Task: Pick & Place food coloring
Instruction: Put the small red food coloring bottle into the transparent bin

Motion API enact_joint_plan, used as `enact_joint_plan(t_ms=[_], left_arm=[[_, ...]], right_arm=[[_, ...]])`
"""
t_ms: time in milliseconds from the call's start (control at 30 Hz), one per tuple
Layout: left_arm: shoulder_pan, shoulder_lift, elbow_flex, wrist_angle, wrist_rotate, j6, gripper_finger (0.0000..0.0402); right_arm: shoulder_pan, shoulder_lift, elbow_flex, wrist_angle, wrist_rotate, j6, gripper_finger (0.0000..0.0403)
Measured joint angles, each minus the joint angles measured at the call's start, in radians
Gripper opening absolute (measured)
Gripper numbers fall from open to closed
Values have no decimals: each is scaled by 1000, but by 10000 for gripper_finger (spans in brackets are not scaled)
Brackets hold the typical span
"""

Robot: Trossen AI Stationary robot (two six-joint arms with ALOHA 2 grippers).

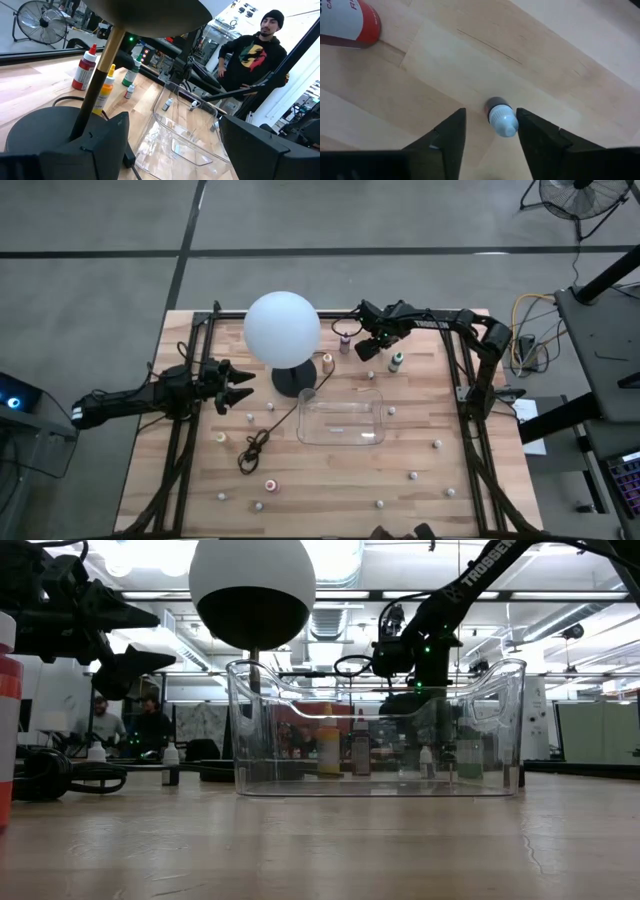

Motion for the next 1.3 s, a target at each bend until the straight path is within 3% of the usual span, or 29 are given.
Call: enact_joint_plan(t_ms=[533, 933, 1300], left_arm=[[0, 0, 0, 0, 0, 0, 279], [0, 0, 0, 0, 0, 0, 279], [0, 0, 0, 0, 0, 0, 279]], right_arm=[[-6, -3, 0, -26, 0, -10, 51], [-6, -37, 91, -113, 8, -110, 53], [30, -231, 143, -231, 11, -252, 53]])
